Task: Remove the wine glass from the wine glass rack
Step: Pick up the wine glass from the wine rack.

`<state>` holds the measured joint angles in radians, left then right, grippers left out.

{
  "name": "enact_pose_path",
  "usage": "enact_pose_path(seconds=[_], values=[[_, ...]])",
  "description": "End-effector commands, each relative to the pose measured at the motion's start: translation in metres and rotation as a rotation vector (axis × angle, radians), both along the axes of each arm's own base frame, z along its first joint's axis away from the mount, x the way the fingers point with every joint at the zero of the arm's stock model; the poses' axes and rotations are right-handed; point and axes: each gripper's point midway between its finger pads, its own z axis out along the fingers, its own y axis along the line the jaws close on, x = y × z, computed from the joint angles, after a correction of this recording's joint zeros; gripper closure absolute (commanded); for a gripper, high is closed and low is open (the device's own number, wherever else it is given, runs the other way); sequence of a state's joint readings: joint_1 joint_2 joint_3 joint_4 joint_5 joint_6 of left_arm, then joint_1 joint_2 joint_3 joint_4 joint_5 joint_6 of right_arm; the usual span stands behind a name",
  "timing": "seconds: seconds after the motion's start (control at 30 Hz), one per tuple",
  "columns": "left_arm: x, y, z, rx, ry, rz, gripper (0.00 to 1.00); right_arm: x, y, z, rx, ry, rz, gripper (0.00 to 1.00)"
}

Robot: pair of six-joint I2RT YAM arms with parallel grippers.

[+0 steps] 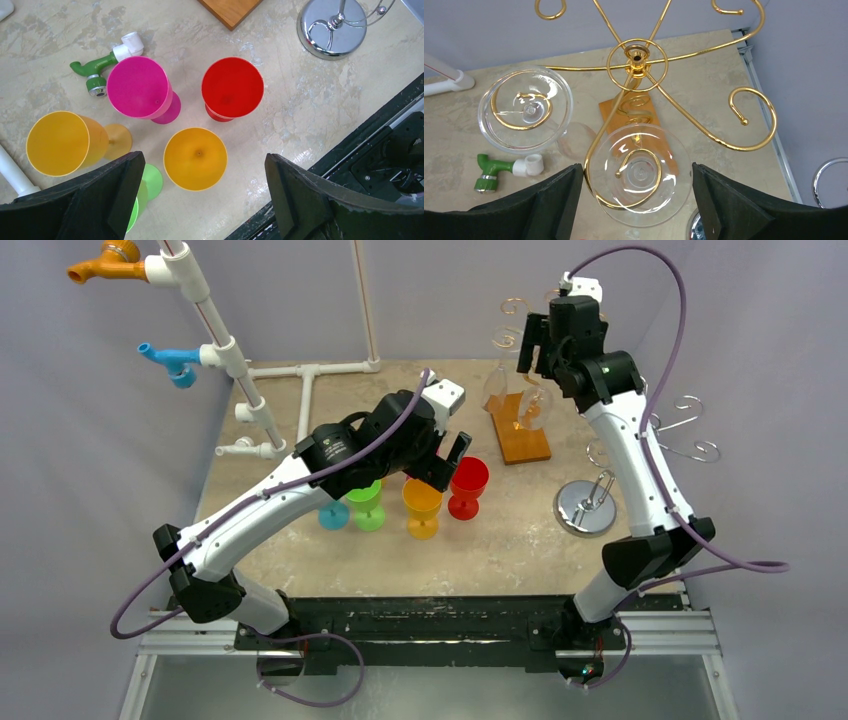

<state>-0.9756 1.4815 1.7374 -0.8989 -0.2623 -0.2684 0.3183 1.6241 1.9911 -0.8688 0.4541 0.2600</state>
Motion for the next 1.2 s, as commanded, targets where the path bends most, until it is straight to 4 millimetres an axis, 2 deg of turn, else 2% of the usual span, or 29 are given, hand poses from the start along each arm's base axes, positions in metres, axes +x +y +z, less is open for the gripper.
enact_pose_path(seconds=[0.0, 0.13, 0.37, 0.63, 0.93, 1.17], values=[[0.005, 0.001, 0.026, -0.047, -0.058, 0.005, 0.00, 0.002, -0.003, 0.007, -0.004, -0.028, -0.002, 0.13], [0.005, 0.001, 0.025, -0.045, -0.057, 0.004, 0.00, 0.001, -0.003, 0.008, -0.002, -0.032, -0.008, 0.16], [0.005, 0.001, 0.025, -0.044, -0.056, 0.005, 0.00, -0.002, -0.005, 0.013, 0.001, -0.044, -0.012, 0.30], [0.005, 0.001, 0.025, -0.047, -0.055, 0.008, 0.00, -0.011, -0.007, 0.030, 0.013, -0.081, -0.003, 0.44], [0.005, 0.000, 0.025, -0.052, -0.053, 0.008, 0.00, -0.024, -0.013, 0.049, 0.011, -0.115, -0.004, 0.48], [0.005, -0.001, 0.025, -0.053, -0.050, 0.006, 0.00, -0.025, -0.011, 0.050, 0.004, -0.109, 0.018, 0.49]])
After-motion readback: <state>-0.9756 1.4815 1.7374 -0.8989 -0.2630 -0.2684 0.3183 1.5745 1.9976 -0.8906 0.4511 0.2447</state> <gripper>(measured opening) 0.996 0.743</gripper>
